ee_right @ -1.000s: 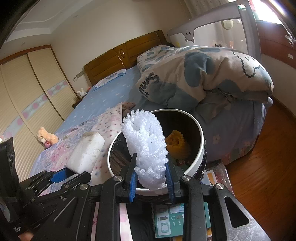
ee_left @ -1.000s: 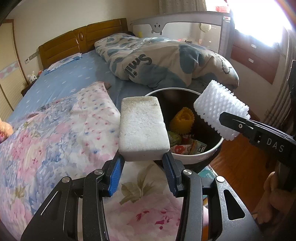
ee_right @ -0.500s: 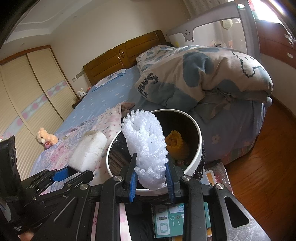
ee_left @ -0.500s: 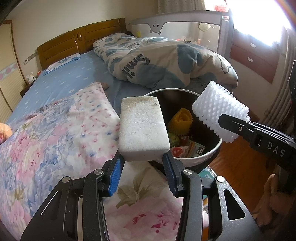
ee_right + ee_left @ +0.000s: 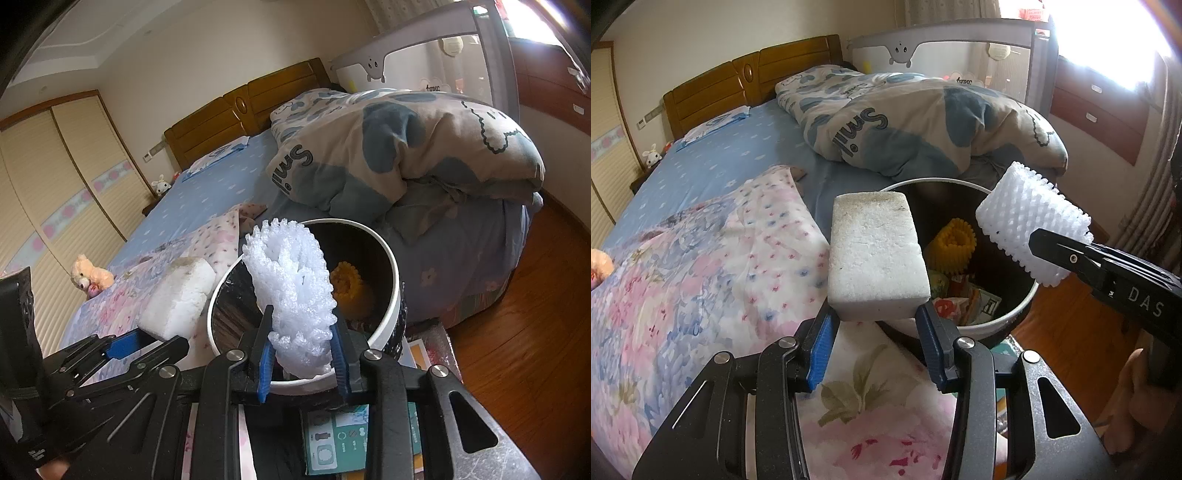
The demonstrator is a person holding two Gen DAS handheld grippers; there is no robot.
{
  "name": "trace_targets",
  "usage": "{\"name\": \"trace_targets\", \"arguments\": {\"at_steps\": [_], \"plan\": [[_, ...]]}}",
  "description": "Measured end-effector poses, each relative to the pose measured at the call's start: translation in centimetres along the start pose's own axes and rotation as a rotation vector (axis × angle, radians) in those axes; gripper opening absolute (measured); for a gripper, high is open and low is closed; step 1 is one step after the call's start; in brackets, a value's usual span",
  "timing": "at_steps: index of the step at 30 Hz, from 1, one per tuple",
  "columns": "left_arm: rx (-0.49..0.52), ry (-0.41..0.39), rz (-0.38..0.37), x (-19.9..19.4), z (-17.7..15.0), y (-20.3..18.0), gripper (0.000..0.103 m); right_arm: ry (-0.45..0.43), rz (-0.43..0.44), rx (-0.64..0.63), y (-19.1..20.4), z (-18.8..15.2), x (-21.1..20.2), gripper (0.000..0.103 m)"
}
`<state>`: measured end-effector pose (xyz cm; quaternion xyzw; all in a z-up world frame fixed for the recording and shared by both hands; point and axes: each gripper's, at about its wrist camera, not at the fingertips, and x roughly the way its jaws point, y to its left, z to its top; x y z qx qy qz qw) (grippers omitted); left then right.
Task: Collect trash
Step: 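Carry the foam block with the left tool while the right tool carries the foam net over the bin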
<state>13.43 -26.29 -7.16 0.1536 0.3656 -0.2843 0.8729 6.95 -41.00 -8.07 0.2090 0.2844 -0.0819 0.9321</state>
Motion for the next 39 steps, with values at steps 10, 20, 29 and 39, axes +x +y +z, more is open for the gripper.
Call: {"name": "trace_targets", "arguments": {"at_steps": [10,20,29,39], "plan": [[-0.001,0.011,-0.008,1.1,0.9,0.1,0.041,0.0,-0.002,-0.003,0.0,0.6,0.2,0.029],[-0.002,0.02,-0.015,1.6,1.2,0.1,0.041,0.008,-0.005,-0.012,0.1,1.1,0.6,0.029],[0.0,0.033,-0.02,2.5,1.8,-0.2,0.042,0.023,-0.012,-0.014,-0.3,1.5,1.3,0.029],[0.003,0.042,-0.02,3.2,2.2,-0.4,0.042,0.036,-0.019,-0.012,-0.9,1.8,1.8,0.029]]}}
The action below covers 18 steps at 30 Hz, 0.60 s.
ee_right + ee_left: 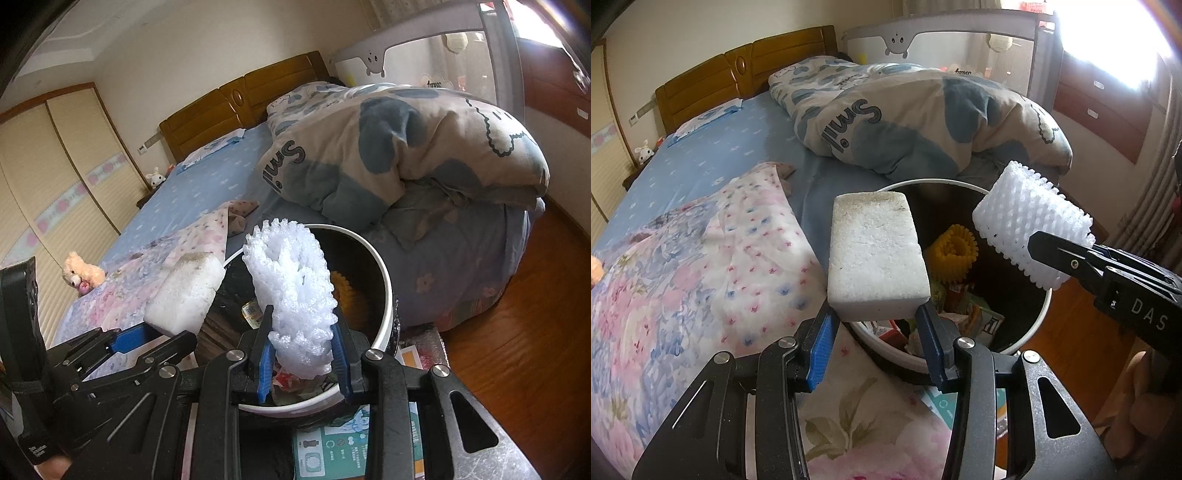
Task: Collect trash
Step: 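Carry the foam block with the left tool while the right tool carries the foam net over the bin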
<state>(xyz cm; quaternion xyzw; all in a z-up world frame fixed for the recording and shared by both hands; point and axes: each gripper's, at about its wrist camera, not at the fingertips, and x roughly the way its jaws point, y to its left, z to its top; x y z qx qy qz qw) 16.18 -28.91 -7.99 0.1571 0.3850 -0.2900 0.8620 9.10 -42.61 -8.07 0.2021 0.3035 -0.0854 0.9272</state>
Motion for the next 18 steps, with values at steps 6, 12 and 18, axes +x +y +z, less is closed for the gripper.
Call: {"name": "trace_targets", "arguments": {"at_steps": [6,12,18], "plan": [[0.002,0.005,0.002,0.42,0.3,-0.05,0.042,0.006,-0.001,-0.008,-0.03,0.35,0.36,0.029],[0.007,0.006,0.002,0.72,0.56,-0.14,0.042,0.008,-0.003,-0.011,0.0,0.57,0.49,0.03],[0.009,0.008,0.002,0.89,0.73,-0.21,0.042,0.013,-0.004,-0.014,-0.03,0.75,0.66,0.03]]}}
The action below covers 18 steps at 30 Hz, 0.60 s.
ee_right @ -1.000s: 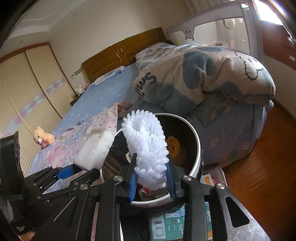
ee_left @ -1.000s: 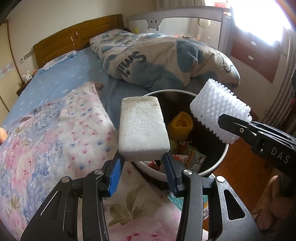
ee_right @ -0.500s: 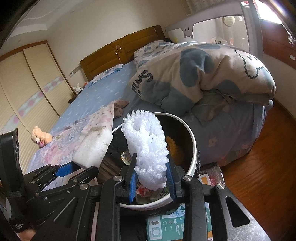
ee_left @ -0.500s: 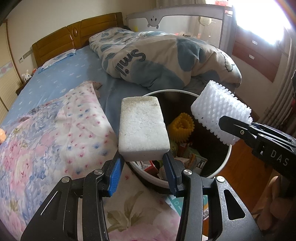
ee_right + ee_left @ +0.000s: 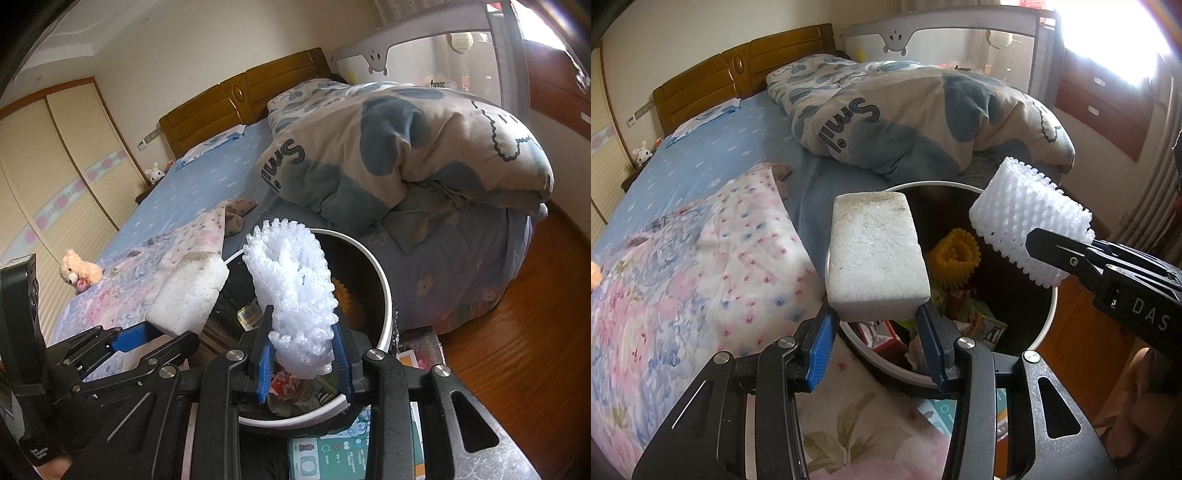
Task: Collect trash
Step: 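Carry the foam block with the left tool while the right tool carries the foam net over the bin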
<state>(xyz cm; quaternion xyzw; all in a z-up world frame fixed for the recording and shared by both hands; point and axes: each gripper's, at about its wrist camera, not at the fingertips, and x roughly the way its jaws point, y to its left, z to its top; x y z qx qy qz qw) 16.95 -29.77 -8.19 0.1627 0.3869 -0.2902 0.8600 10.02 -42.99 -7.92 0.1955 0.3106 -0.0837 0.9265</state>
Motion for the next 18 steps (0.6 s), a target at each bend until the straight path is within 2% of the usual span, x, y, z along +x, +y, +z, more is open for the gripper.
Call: {"name": "trace_targets", "arguments": {"at_steps": [18], "plan": [[0.004,0.016,-0.014,0.84,0.44,-0.18,0.043,0.013,0.003,0.001,-0.13,0.5,0.67,0.03]]}}
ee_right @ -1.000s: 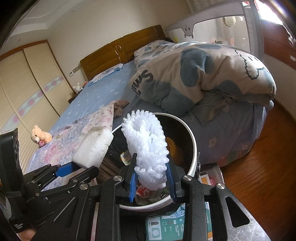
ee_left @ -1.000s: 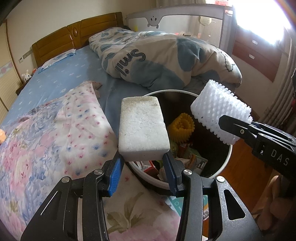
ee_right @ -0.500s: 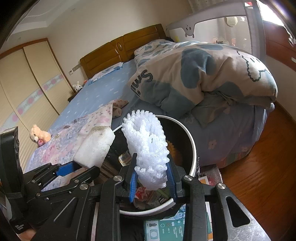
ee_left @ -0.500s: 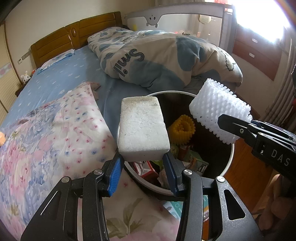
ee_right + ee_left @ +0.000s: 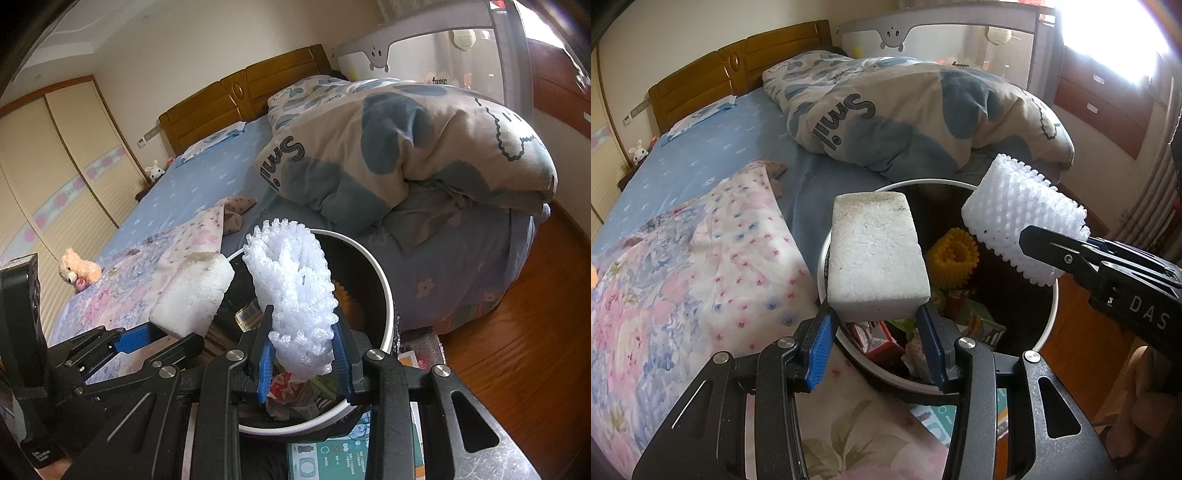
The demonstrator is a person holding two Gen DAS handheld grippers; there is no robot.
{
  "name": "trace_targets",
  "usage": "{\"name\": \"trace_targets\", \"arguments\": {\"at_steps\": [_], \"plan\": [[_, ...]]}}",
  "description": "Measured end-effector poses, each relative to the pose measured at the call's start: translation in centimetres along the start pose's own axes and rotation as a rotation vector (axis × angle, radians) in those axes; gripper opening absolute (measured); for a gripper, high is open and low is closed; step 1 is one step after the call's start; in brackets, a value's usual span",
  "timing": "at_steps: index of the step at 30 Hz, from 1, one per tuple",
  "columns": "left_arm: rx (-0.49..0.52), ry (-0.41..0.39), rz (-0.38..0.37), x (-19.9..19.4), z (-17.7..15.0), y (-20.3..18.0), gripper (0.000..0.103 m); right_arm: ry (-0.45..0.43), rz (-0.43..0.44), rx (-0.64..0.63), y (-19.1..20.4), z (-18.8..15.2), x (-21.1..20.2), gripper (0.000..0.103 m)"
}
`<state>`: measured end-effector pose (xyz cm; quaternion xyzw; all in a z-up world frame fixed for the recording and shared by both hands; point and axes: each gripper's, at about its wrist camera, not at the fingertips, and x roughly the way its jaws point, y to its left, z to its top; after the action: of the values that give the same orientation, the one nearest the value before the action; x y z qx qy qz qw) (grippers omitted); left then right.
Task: Collect trash
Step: 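Carry the foam block with the left tool while the right tool carries the foam net over the bin, then open the left tool over the bin while the right tool releases the foam net into it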
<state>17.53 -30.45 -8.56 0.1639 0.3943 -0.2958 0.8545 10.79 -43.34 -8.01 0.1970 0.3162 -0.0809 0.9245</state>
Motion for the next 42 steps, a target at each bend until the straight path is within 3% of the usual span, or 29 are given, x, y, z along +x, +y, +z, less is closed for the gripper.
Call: {"name": "trace_targets", "arguments": {"at_steps": [38,42], "plan": [[0.028,0.021,-0.019,0.8,0.6,-0.4,0.046,0.036,0.006,-0.007,0.1,0.8,1.3,0.03],[0.028,0.024,-0.022,0.9,0.7,-0.3,0.049,0.042,0.004,-0.004,0.0,0.8,1.4,0.036]]}}
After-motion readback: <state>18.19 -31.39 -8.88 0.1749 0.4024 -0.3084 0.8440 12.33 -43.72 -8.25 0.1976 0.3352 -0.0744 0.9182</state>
